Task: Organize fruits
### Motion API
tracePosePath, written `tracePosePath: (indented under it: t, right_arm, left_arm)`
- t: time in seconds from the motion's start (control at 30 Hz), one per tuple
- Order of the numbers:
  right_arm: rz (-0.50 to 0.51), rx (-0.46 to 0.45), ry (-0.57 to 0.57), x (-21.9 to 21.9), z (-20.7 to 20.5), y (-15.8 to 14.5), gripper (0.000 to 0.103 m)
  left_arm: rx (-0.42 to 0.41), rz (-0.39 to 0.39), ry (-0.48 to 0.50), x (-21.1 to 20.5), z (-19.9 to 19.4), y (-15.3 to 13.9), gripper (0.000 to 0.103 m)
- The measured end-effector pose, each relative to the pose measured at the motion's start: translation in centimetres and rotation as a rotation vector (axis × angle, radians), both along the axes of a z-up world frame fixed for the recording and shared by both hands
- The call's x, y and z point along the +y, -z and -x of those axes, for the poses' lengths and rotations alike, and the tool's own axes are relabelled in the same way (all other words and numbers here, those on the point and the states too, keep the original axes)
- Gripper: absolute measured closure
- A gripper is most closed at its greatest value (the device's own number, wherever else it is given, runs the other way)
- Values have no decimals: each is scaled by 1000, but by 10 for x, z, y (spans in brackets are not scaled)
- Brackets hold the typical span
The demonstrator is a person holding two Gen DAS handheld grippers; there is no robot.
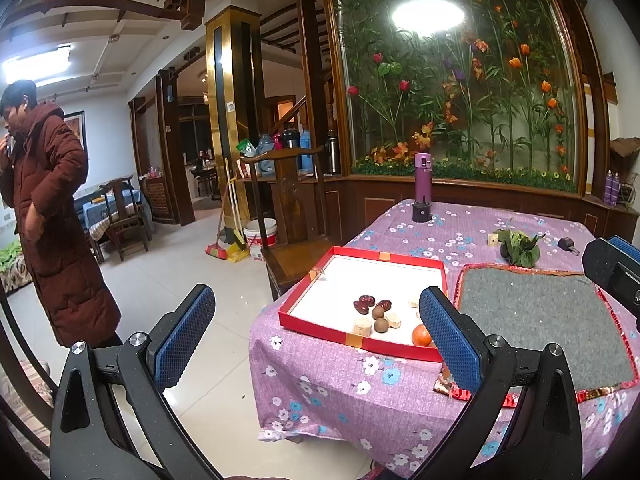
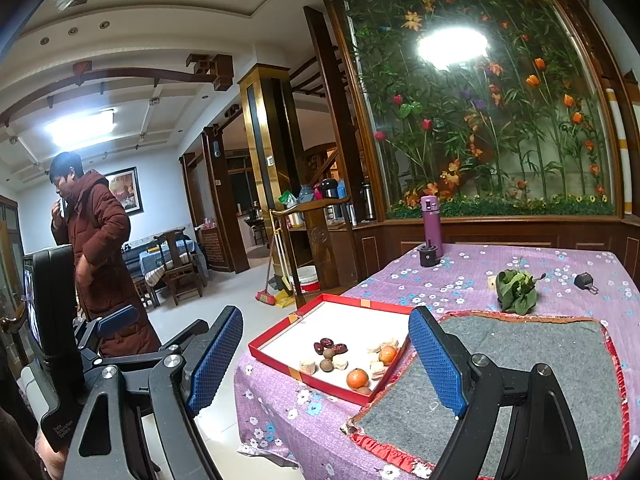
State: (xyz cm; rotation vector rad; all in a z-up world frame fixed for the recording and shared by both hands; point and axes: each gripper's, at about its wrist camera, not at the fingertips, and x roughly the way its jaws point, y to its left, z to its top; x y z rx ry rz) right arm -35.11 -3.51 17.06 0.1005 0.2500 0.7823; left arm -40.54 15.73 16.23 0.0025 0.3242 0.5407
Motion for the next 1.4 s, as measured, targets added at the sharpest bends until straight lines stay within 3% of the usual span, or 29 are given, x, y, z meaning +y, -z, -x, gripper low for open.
tracePosePath:
  t: [1.4]
  right_arm:
    - [0, 5, 3, 0, 0, -2, 20]
  left_arm:
    - [11, 8, 4, 2, 0, 12, 0]
